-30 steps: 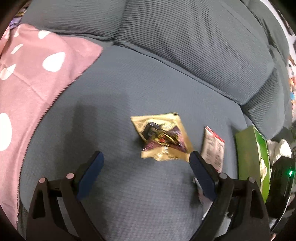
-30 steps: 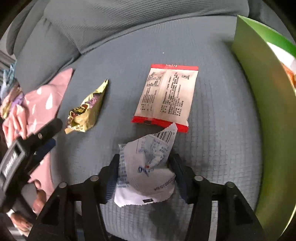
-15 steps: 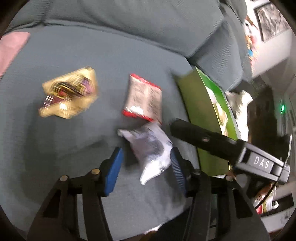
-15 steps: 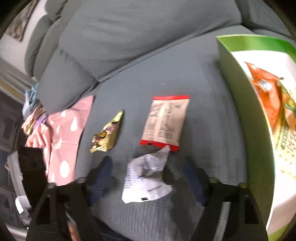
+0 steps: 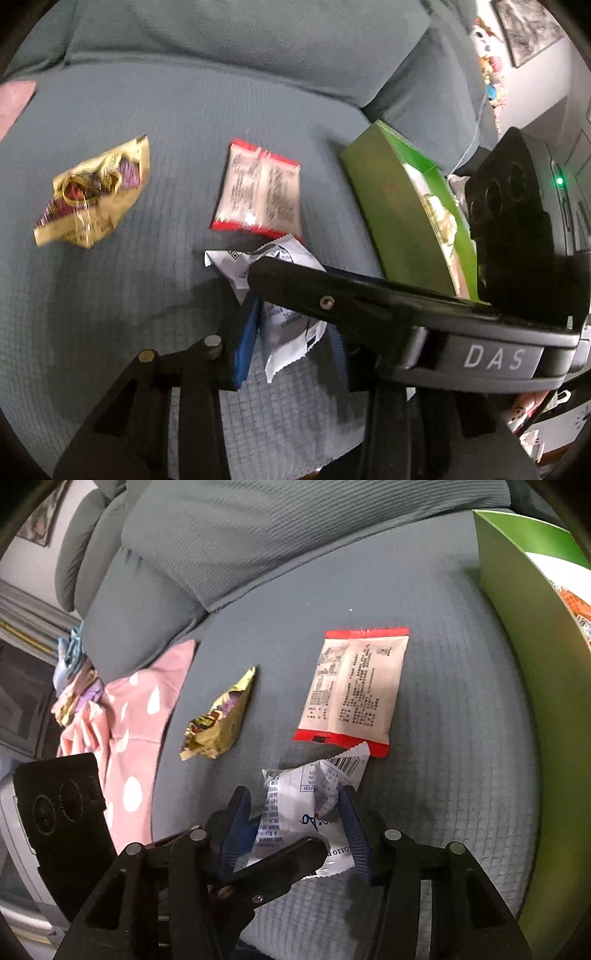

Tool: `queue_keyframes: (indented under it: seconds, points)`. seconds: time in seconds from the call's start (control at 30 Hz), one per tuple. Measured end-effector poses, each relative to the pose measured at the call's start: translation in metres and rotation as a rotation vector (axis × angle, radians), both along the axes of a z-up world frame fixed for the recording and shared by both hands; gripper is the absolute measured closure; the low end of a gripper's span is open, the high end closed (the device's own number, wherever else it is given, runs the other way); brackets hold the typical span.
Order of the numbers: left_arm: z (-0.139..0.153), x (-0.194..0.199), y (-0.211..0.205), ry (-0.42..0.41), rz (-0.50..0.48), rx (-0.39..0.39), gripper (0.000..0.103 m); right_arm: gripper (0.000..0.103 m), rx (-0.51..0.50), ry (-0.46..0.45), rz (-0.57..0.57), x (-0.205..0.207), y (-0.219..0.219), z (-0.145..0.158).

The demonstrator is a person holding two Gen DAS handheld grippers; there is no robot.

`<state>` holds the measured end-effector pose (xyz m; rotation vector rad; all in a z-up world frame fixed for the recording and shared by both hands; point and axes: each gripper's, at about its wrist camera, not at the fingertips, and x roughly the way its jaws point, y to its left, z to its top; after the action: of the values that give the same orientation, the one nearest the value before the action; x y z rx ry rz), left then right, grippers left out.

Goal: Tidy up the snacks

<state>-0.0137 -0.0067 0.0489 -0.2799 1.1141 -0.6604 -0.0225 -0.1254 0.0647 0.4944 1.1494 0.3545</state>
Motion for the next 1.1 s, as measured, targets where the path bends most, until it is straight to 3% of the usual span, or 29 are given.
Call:
queue_keyframes:
  seconds: [0.1,0.3,0.43,0.7,0.9,1.1]
  points:
    - [0.024,0.0,-0.013,-0.13,-0.032,0.011,0.068,0.05,-0.021,-0.108,-0.008,-0.007,-0.005,0.023]
    - [0.065,-0.015,-0.047,-0.35,-0.083,0.035,0.069,0.05,-0.005,-0.239,-0.067,-0.023,-0.032,0.059]
    - [0.077,-0.008,-0.085,-0.387,-0.136,0.033,0.069,0.05,-0.007,-0.293,-0.153,-0.036,-0.064,0.077]
    - [0.092,-0.011,-0.154,-0.426,-0.293,0.018,0.069,0.05,0.044,-0.356,-0.366,-0.067,-0.148,0.092]
    - [0.082,-0.007,-0.205,-0.367,-0.375,0.018,0.069,0.05,0.084,-0.329,-0.497,-0.078,-0.197,0.08]
    - [0.067,-0.002,-0.232,-0.294,-0.418,0.032,0.068,0.05,0.115,-0.255,-0.589,-0.074,-0.217,0.064]
